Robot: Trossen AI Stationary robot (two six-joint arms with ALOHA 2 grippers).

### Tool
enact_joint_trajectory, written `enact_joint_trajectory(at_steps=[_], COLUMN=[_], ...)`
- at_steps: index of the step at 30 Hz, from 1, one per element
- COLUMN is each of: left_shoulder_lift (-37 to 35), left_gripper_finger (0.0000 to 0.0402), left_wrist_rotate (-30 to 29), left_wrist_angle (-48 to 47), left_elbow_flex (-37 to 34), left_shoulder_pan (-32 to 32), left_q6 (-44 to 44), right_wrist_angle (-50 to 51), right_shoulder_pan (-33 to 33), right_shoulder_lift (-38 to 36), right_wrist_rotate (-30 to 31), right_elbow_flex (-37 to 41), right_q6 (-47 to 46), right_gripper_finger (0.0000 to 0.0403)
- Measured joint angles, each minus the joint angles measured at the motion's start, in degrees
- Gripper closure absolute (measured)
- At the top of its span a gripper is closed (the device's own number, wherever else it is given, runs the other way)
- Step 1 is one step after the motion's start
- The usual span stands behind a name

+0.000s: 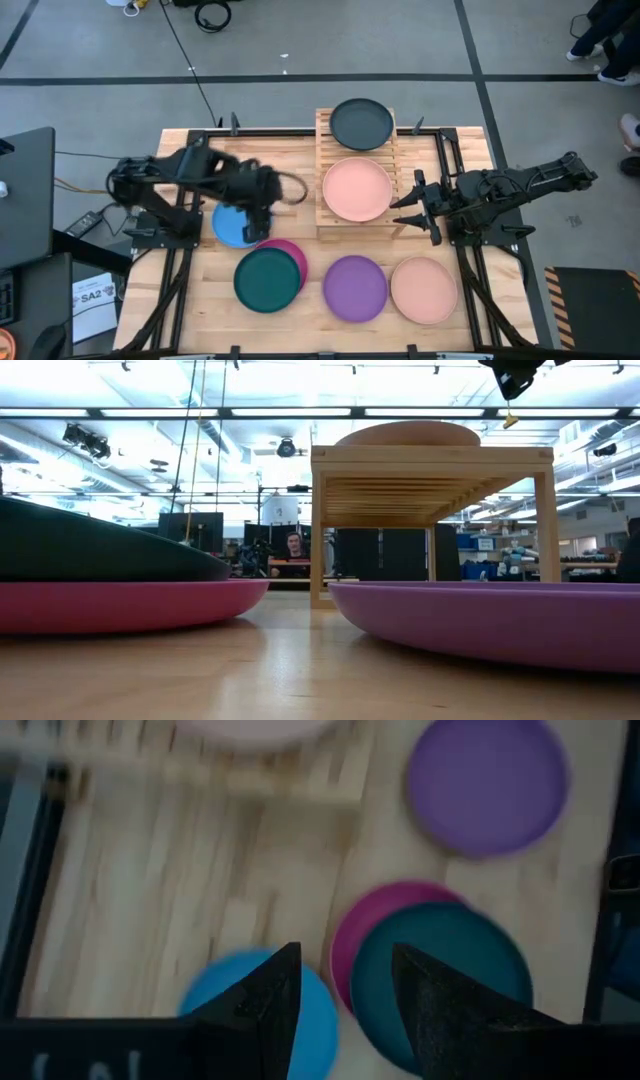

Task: Place and stack plates onto a shelf
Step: Stack the dark green plate on top of the black plate

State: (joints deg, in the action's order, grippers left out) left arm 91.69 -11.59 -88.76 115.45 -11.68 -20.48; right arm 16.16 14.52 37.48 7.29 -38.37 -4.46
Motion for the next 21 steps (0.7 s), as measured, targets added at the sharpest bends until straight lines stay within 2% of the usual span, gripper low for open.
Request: enact_joint_trajectory(at_steps=[5, 9, 14, 18, 21], left_shoulder_lift=[-9.07, -14.88, -17.58, -17.56, -17.55], left_gripper_finger=[0.0237, 0.0237, 0.0237, 0.0237, 0.0237], left_wrist_rotate=[-1.49, -1.07, 1.66, 5.10, 7.49], left_wrist_angle=[6.94, 9.45, 9.58, 10.12, 11.98], left_elbow_flex=[-17.65, -28.99, -37.35, -41.93, -45.30], left_shoulder_pan=[-5.63, -10.55, -15.87, -19.04, -20.19], left_q6=[-15.93, -34.05, -55.45, -65.92, -70.62], right_wrist_angle=[0.16, 0.21, 0.22, 0.22, 0.24], right_shoulder_pan=[-0.02, -0.01, -0.02, -0.01, -0.02], right_shoulder_lift=[0.00, 0.02, -0.01, 0.02, 0.02], right_wrist_rotate=[0.02, 0.02, 0.02, 0.02, 0.02], right_elbow_flex=[-0.02, -0.02, -0.02, -0.02, -0.02], right_q6=[0.14, 0.14, 0.14, 0.14, 0.14], right_gripper_finger=[0.0231, 0.0231, 0.0231, 0.0231, 0.0231])
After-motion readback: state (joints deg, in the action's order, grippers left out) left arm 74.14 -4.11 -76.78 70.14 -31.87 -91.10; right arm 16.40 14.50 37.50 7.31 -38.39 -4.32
